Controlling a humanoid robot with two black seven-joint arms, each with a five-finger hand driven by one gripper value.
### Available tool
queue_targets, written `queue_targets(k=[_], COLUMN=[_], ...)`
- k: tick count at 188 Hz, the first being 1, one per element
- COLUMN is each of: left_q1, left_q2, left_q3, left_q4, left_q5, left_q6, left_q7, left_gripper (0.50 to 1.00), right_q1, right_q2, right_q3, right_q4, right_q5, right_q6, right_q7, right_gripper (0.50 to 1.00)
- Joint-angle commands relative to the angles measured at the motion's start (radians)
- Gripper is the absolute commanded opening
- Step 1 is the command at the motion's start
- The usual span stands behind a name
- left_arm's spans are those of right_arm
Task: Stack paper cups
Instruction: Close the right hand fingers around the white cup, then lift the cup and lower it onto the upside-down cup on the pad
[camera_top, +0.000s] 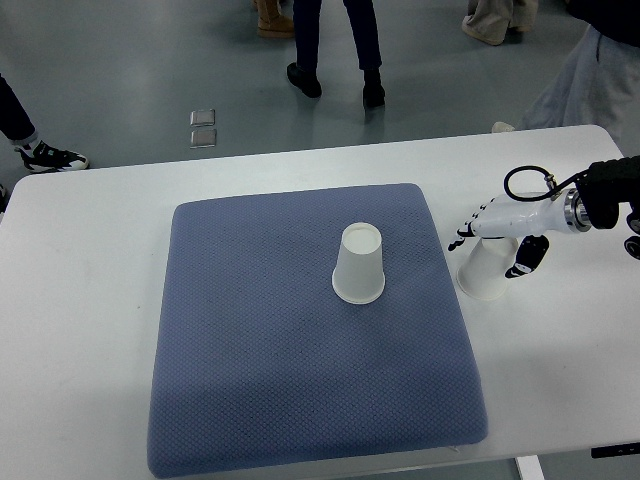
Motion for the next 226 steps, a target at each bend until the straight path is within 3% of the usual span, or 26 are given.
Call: queue_targets(k=[1, 67, 156, 226], left_q1=[-0.001, 0.000, 0.000, 0.000], left_q2=[0.000, 0.000, 0.000, 0.000], left_q3=[0.000, 0.000, 0.000, 0.000], left_q4=[0.000, 0.000, 0.000, 0.002], left_q5=[0.000, 0.000, 0.000, 0.000], left_q6=[0.000, 0.000, 0.000, 0.000], left_q7=[0.000, 0.000, 0.000, 0.000], left_gripper=[1.000, 1.000, 1.000, 1.000], right_q1=[0.001, 0.006, 0.084, 0.254], right_q2=[0.000, 0.000, -0.010, -0.046], right_q3=[-0.001, -0.004, 0.000, 0.007], right_q4=[-0.002, -0.003, 0.003, 0.046], right_q5=[-0.001, -0.015, -0.006, 0.008], right_q6=[0.000, 0.007, 0.017, 0.101], right_q7=[0.000, 0.001, 0.006, 0.027], right_gripper=[0.780, 0.656, 0.652, 0.652])
